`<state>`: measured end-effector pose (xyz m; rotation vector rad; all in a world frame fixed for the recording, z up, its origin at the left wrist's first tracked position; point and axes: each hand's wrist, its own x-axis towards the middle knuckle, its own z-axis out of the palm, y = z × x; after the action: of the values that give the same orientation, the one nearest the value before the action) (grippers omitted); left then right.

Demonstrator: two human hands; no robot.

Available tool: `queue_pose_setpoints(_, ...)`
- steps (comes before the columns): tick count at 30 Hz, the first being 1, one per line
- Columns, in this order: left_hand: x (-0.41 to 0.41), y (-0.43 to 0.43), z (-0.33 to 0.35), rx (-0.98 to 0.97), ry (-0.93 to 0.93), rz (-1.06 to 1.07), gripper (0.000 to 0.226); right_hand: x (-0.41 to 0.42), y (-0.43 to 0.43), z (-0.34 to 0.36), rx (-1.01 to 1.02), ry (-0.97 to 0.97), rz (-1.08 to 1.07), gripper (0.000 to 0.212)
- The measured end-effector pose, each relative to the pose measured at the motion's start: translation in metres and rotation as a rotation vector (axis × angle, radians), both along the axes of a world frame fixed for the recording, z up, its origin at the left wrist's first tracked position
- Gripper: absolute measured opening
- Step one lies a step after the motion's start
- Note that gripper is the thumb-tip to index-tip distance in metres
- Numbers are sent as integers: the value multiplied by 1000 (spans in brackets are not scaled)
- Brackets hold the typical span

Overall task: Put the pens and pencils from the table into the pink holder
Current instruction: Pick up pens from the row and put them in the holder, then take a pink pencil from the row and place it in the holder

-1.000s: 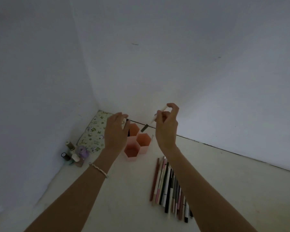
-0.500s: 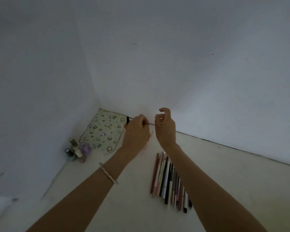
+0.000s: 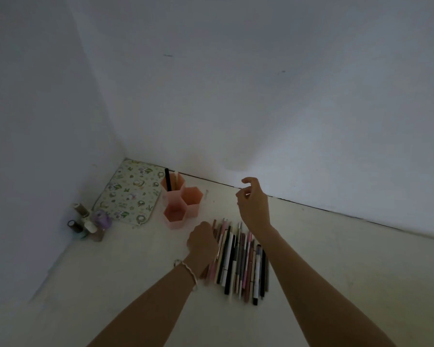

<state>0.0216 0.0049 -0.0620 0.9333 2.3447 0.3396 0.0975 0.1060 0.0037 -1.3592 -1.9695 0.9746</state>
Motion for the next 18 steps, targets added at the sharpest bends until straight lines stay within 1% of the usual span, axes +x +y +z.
queue_pose_setpoints(2, -4, 0, 1, 15, -33, 24, 15, -1, -2, -2, -22, -5, 3, 26)
queue_pose_setpoints(4, -7, -2, 4, 78, -58, 24, 15, -3, -4, -5, -32, -12, 11, 27)
queue_pose_setpoints(6, -12, 2, 17, 226, -82, 17, 11, -4, -4, -9, -37, -32, 7, 26)
queue_pose_setpoints(8, -26, 13, 42, 429, -97, 27, 10, -5, -3, -16, -57, -116, 3, 22)
queue_pose_setpoints(9, -34, 19, 58, 537, -118, 53, 14, -6, -3, -21, -79, -202, 21, 19)
queue_pose_setpoints(10, -43, 24, 74, 644, -153, 89, 24, -8, -5, -27, -116, -311, 59, 16)
queue_pose_setpoints(12, -56, 29, 101, 821, -265, 158, 53, -14, -16, -40, -203, -520, 155, 15)
queue_pose_setpoints(13, -61, 29, 109, 874, -291, 174, 66, -17, -23, -47, -223, -592, 190, 19)
queue_pose_setpoints(14, -65, 28, 114, 898, -280, 178, 73, -20, -32, -53, -215, -651, 213, 22)
queue_pose_setpoints(16, -70, 24, 117, 901, -253, 186, 73, -25, -46, -63, -124, -755, 240, 25)
queue_pose_setpoints(18, -74, 21, 116, 895, -281, 204, 67, -29, -54, -69, -53, -807, 237, 22)
